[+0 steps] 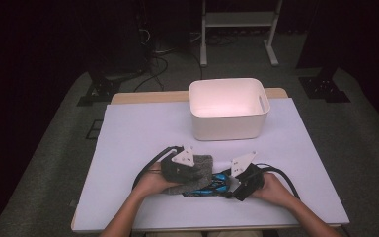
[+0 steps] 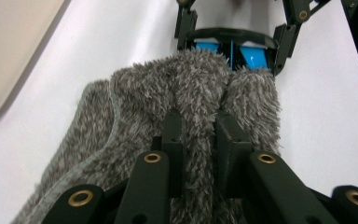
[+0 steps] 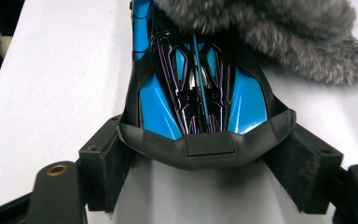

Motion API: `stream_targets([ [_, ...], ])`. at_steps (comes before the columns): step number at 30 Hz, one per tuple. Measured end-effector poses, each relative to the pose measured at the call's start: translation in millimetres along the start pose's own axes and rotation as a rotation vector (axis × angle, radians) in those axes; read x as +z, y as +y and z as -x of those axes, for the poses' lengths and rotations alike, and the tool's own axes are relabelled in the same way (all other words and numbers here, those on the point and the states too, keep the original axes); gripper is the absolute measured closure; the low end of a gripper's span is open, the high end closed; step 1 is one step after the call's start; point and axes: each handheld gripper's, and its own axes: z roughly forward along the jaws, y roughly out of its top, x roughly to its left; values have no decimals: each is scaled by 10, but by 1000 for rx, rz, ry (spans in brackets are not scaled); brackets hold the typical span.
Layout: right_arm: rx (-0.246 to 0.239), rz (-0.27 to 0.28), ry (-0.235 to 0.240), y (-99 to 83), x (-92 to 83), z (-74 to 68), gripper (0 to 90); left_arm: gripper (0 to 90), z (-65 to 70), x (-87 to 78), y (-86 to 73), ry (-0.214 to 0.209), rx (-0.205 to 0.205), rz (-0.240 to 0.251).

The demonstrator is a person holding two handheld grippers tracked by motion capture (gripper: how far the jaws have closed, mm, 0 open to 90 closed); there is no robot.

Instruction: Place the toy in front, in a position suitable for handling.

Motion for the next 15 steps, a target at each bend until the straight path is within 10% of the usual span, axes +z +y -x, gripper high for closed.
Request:
stream_targets([
  [15, 0, -3, -3, 6, 1, -4, 250, 784, 179, -169, -185, -32, 20, 20],
])
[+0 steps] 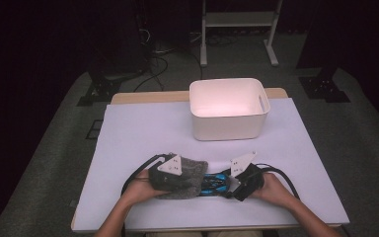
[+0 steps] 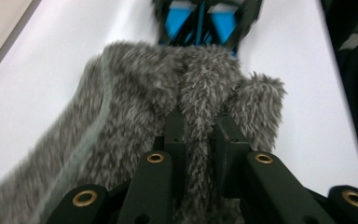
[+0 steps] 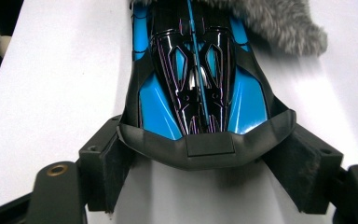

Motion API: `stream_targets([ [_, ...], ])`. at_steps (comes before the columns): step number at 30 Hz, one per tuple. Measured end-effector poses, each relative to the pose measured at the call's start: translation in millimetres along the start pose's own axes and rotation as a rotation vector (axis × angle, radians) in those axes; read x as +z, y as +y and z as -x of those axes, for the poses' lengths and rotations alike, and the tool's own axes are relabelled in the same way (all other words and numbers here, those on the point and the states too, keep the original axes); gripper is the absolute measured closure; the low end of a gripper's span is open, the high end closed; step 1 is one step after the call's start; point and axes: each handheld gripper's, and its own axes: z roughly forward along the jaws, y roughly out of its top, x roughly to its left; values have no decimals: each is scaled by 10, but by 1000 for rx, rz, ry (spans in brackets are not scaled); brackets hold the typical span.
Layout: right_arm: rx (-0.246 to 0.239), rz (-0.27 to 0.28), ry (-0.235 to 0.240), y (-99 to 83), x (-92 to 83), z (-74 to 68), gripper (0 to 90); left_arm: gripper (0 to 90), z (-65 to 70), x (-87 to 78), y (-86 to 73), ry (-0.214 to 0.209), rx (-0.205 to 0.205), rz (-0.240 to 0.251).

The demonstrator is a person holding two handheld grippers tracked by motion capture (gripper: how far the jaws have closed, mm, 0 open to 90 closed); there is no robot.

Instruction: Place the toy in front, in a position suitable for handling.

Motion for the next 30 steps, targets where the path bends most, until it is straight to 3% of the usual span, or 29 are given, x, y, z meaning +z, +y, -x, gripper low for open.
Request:
stream_targets([
  [7, 2, 2, -1, 1, 4, -4, 250, 784, 39, 329, 450, -44, 103, -7],
  [11, 0, 4, 1, -4, 3, 0, 250, 784, 26, 523, 628, -63, 131, -32],
  [14, 1, 8, 0, -8, 4, 0, 250, 784, 9, 579, 664, -67, 129, -29],
  [20, -1, 10, 2, -12, 4, 3, 250, 783, -2, 440, 559, -45, 119, -41],
  [24, -1, 6, 0, -9, 2, 1, 250, 781, -37, 258, 368, -18, 75, -29],
  [30, 0, 5, 0, -8, 1, 2, 250, 776, -62, 21, 12, 19, 10, -58],
])
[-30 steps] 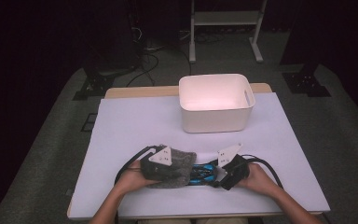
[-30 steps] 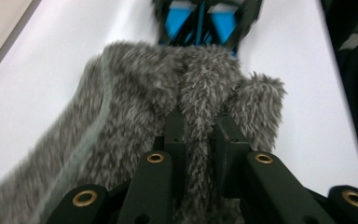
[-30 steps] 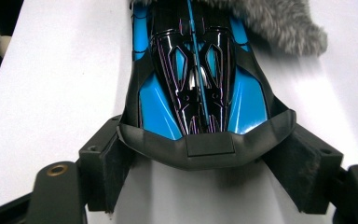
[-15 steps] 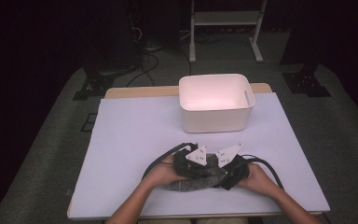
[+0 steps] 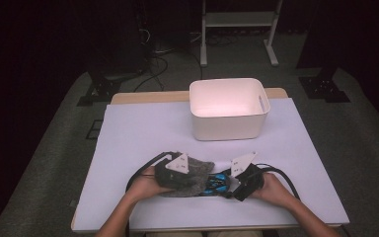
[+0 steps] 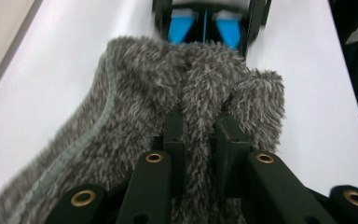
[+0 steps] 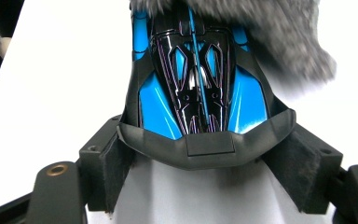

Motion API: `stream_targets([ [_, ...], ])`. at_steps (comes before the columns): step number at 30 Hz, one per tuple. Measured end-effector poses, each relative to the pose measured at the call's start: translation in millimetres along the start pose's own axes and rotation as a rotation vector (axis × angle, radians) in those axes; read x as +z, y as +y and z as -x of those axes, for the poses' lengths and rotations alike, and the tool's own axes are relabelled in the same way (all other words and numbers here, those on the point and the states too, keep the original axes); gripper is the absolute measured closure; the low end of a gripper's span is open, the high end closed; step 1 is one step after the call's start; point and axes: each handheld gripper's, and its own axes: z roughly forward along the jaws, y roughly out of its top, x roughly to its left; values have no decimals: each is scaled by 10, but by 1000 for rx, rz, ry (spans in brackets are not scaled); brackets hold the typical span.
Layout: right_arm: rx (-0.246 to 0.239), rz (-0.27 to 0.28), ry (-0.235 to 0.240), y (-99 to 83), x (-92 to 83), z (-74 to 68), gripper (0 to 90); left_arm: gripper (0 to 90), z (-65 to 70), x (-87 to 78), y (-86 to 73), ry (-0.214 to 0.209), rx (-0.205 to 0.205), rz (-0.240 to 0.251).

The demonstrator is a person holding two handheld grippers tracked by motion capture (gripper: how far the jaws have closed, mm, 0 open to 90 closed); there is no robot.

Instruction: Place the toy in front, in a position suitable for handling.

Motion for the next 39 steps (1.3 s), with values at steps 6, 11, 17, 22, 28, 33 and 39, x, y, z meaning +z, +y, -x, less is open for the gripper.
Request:
stream_targets([
  [6, 9, 4, 5, -2, 2, 6, 246, 771, 15, -52, -132, -1, -30, 20],
  [11, 51, -18, 8, 12, -32, 15, 207, 768, 22, -18, -100, -9, -23, 19],
  [17, 110, 34, 38, 68, -208, 57, 188, 767, 24, -13, -100, -7, -18, 15],
  [22, 154, 39, 60, 150, -219, 159, 195, 767, 31, -4, -92, -5, -14, 17],
  [28, 217, 5, 121, 175, -68, 285, 205, 766, 34, -11, -85, -3, -7, 12],
  [33, 289, 24, 186, 104, -31, 363, 280, 764, 10, -31, -72, -5, -17, 19],
  [39, 297, 34, 202, 92, -41, 347, 359, 749, -32, -60, -41, 6, -47, 41],
])
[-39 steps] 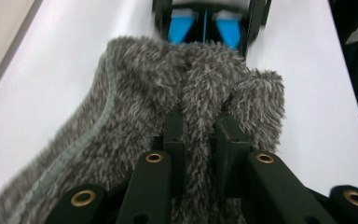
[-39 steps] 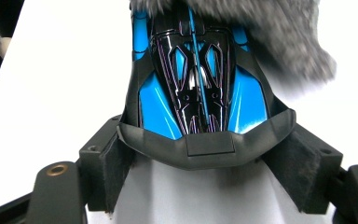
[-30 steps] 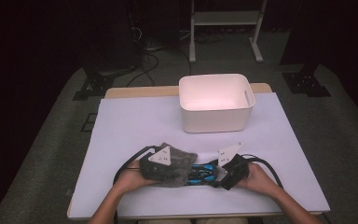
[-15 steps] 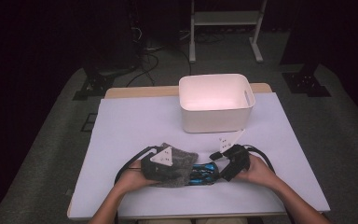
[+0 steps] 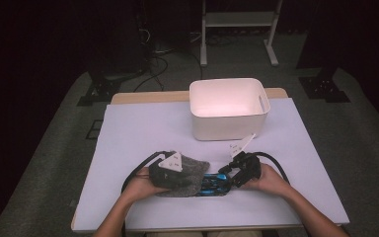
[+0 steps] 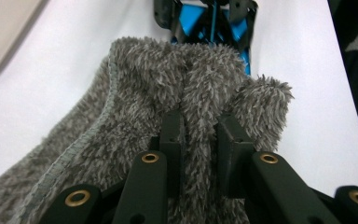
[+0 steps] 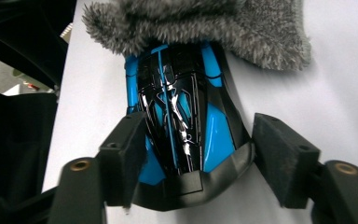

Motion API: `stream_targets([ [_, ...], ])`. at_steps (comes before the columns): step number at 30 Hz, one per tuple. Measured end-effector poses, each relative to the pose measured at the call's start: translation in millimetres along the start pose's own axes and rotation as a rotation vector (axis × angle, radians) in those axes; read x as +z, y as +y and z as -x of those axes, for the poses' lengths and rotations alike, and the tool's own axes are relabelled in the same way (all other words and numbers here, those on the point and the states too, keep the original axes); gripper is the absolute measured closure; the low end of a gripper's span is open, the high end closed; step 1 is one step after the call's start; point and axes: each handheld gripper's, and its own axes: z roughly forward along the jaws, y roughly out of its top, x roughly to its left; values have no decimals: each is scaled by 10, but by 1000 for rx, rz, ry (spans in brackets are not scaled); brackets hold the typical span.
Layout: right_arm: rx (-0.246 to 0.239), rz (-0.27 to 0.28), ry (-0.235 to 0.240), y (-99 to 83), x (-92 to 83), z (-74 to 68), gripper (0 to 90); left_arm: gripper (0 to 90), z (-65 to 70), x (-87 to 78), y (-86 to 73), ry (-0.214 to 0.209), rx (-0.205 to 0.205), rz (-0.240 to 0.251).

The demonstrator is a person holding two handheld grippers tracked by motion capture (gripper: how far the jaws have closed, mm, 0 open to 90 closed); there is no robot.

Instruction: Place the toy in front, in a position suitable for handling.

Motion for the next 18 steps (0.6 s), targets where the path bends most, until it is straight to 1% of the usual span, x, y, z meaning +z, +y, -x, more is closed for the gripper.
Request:
stream_targets([
  [2, -16, 10, -17, -6, -2, -27, 371, 744, -20, -6, 8, 2, -16, 3],
  [5, -66, 27, -51, -10, -4, -92, 403, 733, -61, -13, 32, 16, -23, -7],
  [6, -92, 31, -66, -11, -4, -126, 410, 729, -69, -13, 40, 16, -32, -2],
  [8, -111, 33, -81, -14, -4, -160, 414, 711, -107, -8, 59, 7, -53, -9],
  [9, -120, 37, -87, -19, -6, -173, 417, 701, -120, 2, 67, 5, -54, -18],
  [10, -126, 40, -90, -26, -9, -183, 420, 696, -126, 16, 71, 1, -59, -17],
  [11, -127, 42, -90, -33, -13, -184, 422, 696, -131, 27, 73, -10, -59, -20],
  [12, -112, 40, -84, -37, -15, -171, 421, 708, -130, 44, 76, -20, -55, -25],
  [13, -89, 38, -74, -35, -14, -153, 421, 715, -124, 61, 78, -21, -48, -32],
  [16, -78, 23, -67, -18, -17, -138, 413, 731, -118, 78, 87, -30, -47, -39],
  [17, -75, 15, -64, -10, -17, -131, 401, 736, -116, 80, 89, -32, -46, -40],
  [18, -59, 2, -63, 3, -15, -123, 362, 743, -114, 85, 89, -35, -47, -41],
])
